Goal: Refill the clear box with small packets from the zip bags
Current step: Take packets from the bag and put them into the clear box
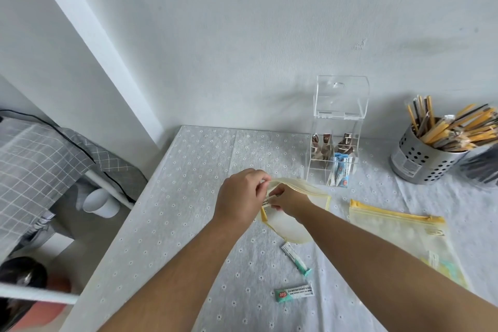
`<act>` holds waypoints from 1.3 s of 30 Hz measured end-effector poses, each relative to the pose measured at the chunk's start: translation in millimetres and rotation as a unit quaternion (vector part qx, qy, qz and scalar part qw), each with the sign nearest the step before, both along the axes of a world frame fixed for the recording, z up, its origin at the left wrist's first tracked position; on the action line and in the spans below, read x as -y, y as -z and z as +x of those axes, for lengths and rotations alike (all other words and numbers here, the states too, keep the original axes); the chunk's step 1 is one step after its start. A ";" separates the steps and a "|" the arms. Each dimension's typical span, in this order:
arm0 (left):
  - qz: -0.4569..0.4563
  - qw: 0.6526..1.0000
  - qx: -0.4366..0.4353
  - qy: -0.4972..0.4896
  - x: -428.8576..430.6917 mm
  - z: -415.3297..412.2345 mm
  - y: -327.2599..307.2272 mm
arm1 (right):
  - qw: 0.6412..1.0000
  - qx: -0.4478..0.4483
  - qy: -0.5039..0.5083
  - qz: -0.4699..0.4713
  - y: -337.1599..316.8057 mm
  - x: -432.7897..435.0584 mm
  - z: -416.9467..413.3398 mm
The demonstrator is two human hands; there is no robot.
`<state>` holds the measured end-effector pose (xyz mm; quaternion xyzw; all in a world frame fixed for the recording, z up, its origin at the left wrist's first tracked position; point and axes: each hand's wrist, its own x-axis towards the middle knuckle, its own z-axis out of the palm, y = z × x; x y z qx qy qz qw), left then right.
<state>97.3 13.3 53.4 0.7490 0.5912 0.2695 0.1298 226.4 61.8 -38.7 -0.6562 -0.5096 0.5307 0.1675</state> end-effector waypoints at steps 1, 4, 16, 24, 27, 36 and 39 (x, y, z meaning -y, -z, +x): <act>-0.003 1.000 -0.001 0.000 0.5 0.7 -0.8 | 1.000 -0.003 0.020 0.002 -0.3 1.4 0.9; -0.013 1.000 -0.014 -0.005 -0.6 4.0 -3.6 | 0.997 0.053 -0.010 0.049 -5.1 8.0 2.5; -0.059 0.995 -0.075 -0.021 -18.2 32.3 -25.4 | 0.885 0.245 -0.240 0.315 -99.4 45.8 62.9; -0.073 0.994 -0.076 -0.038 -20.2 30.4 -26.6 | 0.900 0.216 -0.104 0.365 -170.2 30.0 132.4; -0.072 0.994 -0.074 -0.046 -16.8 25.6 -25.0 | 0.889 0.255 -0.072 0.373 -168.0 4.1 147.5; -0.071 0.994 -0.064 -0.058 -8.7 20.6 -24.9 | 0.869 0.387 -0.155 0.264 -110.3 -56.4 159.6; -0.070 0.994 -0.062 -0.056 -7.9 21.7 -24.1 | 0.862 0.401 -0.208 0.230 -99.6 -61.8 155.3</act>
